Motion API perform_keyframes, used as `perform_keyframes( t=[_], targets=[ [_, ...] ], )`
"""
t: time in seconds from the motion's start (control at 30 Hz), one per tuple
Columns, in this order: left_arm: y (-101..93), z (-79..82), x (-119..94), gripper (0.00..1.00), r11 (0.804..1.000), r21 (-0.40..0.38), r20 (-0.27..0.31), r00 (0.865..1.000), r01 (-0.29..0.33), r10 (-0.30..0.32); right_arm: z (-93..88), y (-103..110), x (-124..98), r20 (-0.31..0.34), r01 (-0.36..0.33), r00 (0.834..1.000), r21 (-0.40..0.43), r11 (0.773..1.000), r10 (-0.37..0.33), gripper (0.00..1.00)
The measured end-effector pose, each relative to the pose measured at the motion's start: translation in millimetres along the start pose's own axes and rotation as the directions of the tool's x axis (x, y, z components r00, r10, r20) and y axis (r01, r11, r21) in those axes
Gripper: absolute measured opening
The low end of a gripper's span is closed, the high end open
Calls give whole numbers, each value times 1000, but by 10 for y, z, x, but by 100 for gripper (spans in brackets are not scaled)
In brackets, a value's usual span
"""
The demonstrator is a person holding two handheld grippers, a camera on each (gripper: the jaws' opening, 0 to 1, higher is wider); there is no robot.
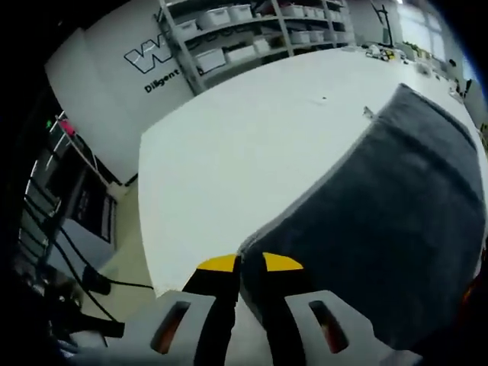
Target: Open the folded towel by lifting each exposed corner and separating the folded layers until the towel lies flat within the target outline without major curled edges
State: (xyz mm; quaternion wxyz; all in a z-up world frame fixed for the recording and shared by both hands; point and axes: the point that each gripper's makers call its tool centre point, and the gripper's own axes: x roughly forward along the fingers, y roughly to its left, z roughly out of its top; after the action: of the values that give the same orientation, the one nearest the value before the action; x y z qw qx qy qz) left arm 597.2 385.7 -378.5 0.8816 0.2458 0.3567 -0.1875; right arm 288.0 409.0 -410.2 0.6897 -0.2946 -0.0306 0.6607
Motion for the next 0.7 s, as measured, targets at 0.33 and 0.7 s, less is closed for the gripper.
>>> perform_keyframes(
  t=[0.33,0.7],
  targets=[
    [59,-52,93,3,998,-58,-22,999,-32,31,-3,-2,-1,-2,3,1000,-11,1000,-3,0],
    [99,-171,159,4,993,-55,-85,992,-102,97,-12,-9,-4,-2,5,1000,-6,1000,-5,0]
  ],
)
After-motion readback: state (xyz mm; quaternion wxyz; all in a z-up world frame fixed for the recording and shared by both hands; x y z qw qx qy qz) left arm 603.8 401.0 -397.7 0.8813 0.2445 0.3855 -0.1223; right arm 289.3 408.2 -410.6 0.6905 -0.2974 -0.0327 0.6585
